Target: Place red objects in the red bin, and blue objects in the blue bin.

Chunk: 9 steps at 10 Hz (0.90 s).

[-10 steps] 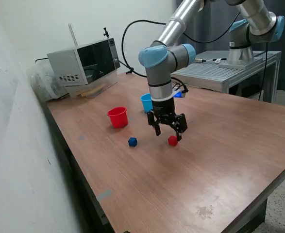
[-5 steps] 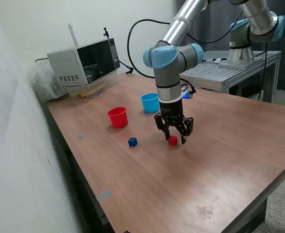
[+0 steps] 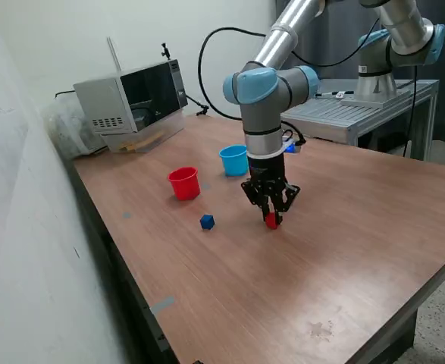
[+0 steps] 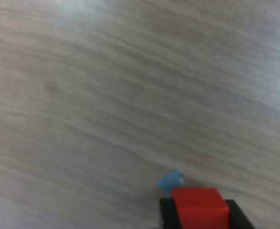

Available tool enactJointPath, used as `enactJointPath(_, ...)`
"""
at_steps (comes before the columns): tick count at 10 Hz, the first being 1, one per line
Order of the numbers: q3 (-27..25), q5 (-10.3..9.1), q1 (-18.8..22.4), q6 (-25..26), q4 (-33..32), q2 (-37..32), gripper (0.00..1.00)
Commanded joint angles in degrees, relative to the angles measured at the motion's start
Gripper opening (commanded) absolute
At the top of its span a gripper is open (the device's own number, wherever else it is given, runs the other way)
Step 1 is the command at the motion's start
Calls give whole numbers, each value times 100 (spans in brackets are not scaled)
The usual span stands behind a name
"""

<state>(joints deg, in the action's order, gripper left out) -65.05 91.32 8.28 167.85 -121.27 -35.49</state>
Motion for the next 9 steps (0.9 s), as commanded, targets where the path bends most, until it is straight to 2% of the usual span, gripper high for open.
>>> enactJointPath(1,80,35,-89,2,16,-141,0)
enactJointPath(5,72,70,-501,2,314,-782,0)
enactJointPath(9,246,61,-1651,-6,438,-889,0)
